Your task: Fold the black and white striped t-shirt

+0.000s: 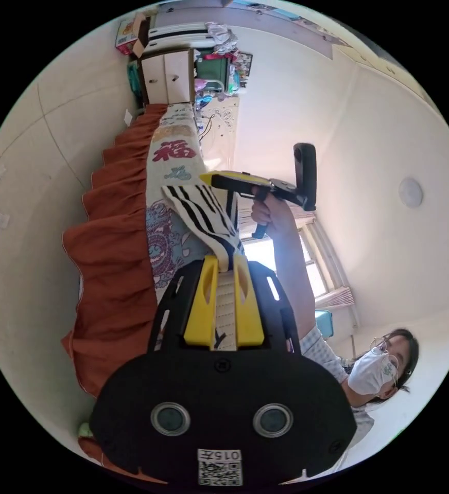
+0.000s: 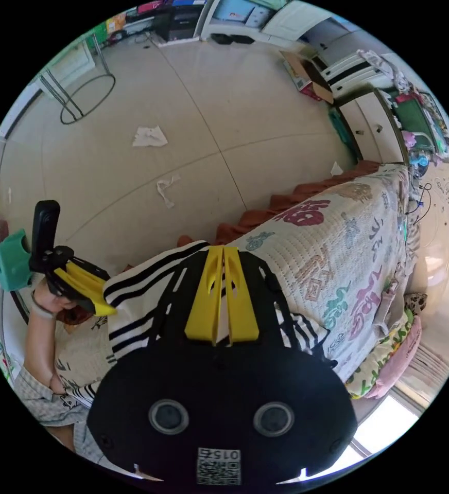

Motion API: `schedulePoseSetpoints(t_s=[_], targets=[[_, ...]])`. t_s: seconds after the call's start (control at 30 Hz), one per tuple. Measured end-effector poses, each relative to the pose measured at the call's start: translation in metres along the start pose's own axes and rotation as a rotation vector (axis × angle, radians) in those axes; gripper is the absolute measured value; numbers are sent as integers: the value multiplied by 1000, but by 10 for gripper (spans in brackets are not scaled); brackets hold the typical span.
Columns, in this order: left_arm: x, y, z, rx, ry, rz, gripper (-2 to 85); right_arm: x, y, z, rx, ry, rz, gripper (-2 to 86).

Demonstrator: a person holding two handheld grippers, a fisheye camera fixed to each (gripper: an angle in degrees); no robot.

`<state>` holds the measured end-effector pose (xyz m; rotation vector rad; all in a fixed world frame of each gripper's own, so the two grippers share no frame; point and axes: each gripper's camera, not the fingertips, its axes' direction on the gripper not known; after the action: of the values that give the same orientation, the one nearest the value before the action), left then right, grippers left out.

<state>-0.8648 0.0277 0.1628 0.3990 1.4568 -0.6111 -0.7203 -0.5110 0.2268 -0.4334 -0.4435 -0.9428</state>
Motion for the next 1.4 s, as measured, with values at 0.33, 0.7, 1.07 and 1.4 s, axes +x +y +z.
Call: schedulePoseSetpoints(t_s=[0.33,0.7,1.07,1.4], targets=[[53,9,29,-83,-46,165,7,-14,-9,38,-147,-58,-109,101],[44,32,60,-89,-23,150,1,13,30,11,-79,-32,-116,-9],[219,88,250,-536,-310,705,10,117,251,-88,431,-372,7,17],[207,174,381,-995,-485,803,64,54,301,-73,250,-214,-199,102]])
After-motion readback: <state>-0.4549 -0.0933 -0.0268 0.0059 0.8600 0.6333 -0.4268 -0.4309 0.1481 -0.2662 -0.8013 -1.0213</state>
